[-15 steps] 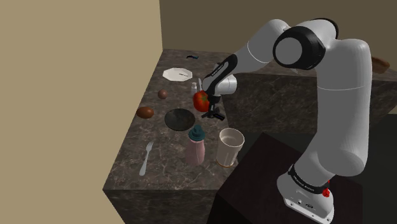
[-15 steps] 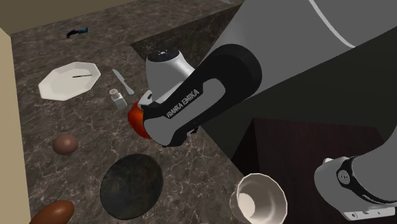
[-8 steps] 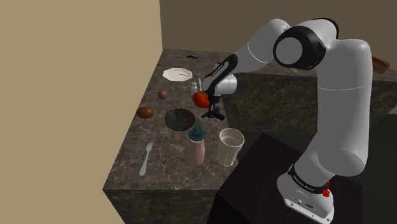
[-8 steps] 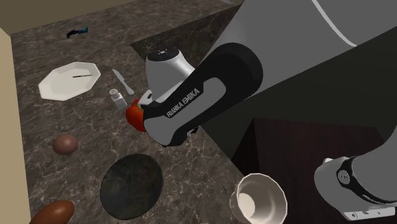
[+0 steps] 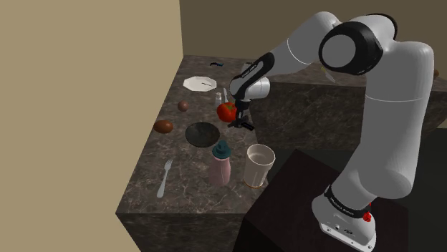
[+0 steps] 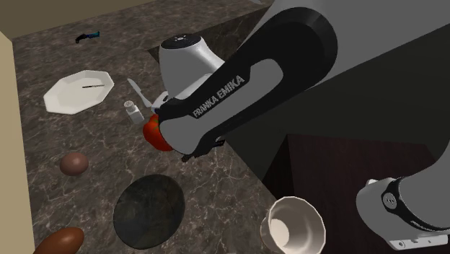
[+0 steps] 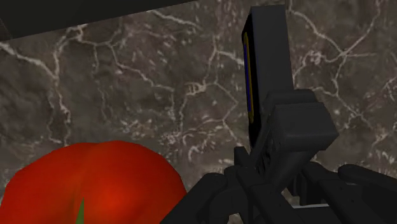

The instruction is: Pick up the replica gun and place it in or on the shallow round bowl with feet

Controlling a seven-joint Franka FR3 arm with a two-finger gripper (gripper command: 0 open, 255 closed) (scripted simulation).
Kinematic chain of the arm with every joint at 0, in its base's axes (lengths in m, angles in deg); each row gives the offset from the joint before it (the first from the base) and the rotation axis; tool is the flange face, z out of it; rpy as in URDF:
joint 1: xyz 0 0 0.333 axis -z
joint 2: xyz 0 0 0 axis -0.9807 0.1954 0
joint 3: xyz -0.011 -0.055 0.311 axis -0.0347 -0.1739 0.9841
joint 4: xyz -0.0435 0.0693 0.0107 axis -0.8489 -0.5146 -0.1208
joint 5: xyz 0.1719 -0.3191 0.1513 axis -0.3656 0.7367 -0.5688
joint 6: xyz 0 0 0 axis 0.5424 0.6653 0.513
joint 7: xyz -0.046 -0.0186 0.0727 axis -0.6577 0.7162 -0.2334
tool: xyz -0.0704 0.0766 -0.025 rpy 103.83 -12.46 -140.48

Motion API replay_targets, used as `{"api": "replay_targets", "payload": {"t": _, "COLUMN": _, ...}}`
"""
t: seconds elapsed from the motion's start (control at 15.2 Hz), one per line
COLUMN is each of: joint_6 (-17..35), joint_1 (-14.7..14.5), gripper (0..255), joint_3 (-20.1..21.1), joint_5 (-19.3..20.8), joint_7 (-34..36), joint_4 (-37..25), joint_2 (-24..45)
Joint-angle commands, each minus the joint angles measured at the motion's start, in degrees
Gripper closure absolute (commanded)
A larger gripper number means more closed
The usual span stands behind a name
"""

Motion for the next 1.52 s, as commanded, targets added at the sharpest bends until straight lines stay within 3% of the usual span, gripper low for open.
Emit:
{"api": "replay_targets", "payload": {"t": 0.0, "joint_6": -1.15, "joint_1": -0.32, "gripper": 255, "joint_3": -0.48, "joint_5": 0.81, "joint_7": 0.64, "joint_4": -0.02, "joint_2": -1.2}}
{"api": "replay_targets", "payload": {"t": 0.92, "joint_6": -9.06, "joint_1": -1.9, "gripper": 255, "joint_3": -2.81, "joint_5": 5.98, "joint_7": 4.8, "joint_4": -1.15, "joint_2": -8.68}}
{"api": "replay_targets", "payload": {"t": 1.45, "joint_6": -12.27, "joint_1": -7.12, "gripper": 255, "joint_3": 0.51, "joint_5": 6.01, "joint_7": 14.49, "joint_4": -11.21, "joint_2": -2.78}}
